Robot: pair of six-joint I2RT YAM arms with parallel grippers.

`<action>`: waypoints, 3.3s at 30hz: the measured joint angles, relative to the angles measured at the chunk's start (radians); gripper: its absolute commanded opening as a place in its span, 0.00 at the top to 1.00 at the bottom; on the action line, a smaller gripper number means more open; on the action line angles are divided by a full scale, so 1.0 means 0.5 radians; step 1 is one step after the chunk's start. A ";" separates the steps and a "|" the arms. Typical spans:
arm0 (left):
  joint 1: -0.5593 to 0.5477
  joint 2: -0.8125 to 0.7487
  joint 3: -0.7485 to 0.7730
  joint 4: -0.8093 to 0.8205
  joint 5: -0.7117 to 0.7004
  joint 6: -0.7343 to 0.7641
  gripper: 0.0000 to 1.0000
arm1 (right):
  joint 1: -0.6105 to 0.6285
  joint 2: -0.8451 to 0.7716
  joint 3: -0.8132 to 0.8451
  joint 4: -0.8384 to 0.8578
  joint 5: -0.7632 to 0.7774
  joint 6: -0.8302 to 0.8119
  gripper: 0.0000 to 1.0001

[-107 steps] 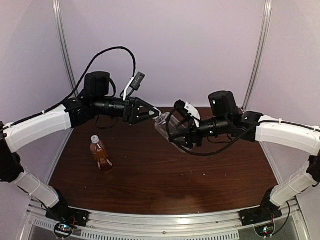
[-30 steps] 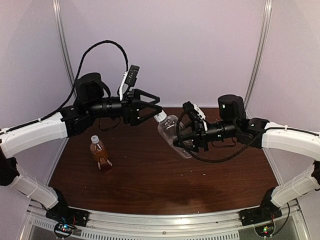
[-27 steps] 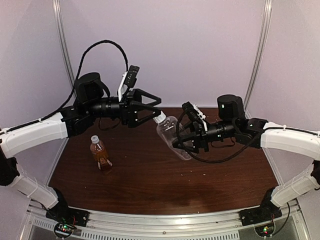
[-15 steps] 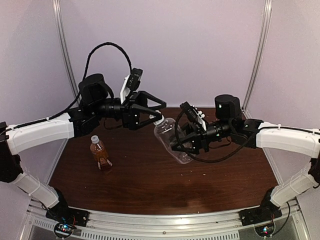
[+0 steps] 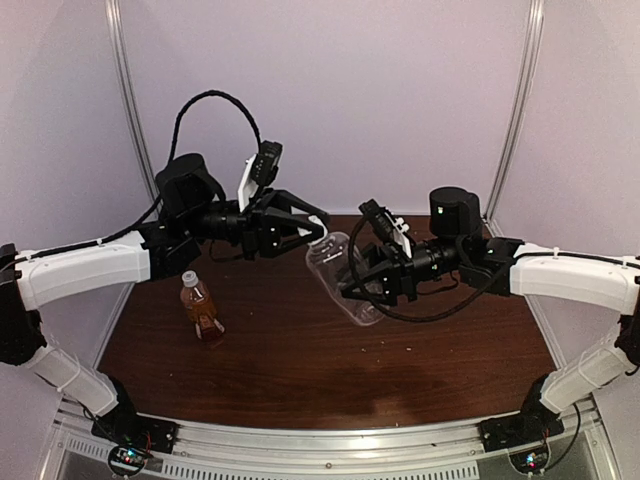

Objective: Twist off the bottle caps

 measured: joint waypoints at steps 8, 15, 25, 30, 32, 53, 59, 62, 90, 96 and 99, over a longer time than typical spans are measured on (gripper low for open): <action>0.002 0.001 -0.004 0.028 -0.061 -0.008 1.00 | -0.002 -0.010 0.017 -0.031 0.068 -0.014 0.53; -0.031 -0.002 0.105 -0.310 -0.675 -0.163 1.00 | -0.015 -0.069 0.073 -0.211 0.614 -0.156 0.53; -0.166 0.051 0.288 -0.766 -1.472 -0.492 0.85 | 0.006 -0.070 0.095 -0.325 1.148 -0.335 0.53; -0.169 0.067 0.289 -0.767 -1.502 -0.509 0.73 | 0.005 -0.070 0.095 -0.347 1.178 -0.353 0.54; -0.169 0.068 0.290 -0.763 -1.495 -0.505 0.64 | 0.005 -0.070 0.095 -0.347 1.177 -0.353 0.54; -0.134 -0.181 0.240 -0.728 -0.931 0.100 0.13 | -0.026 -0.096 0.095 -0.356 0.578 -0.335 0.49; -0.127 -0.185 0.197 -0.678 -0.633 0.204 0.16 | -0.026 -0.095 0.095 -0.310 0.310 -0.278 0.47; -0.127 -0.178 0.189 -0.626 -0.510 0.223 0.20 | -0.026 -0.090 0.095 -0.269 0.188 -0.227 0.47; -0.084 -0.014 0.197 -0.436 -0.560 -0.047 0.81 | -0.030 -0.042 0.125 -0.230 0.338 -0.148 0.48; -0.139 -0.008 0.287 -0.765 -1.267 -0.357 0.72 | -0.014 -0.039 0.179 -0.369 0.874 -0.273 0.48; -0.156 0.019 0.307 -0.820 -1.432 -0.445 0.67 | -0.001 -0.037 0.179 -0.401 1.025 -0.332 0.48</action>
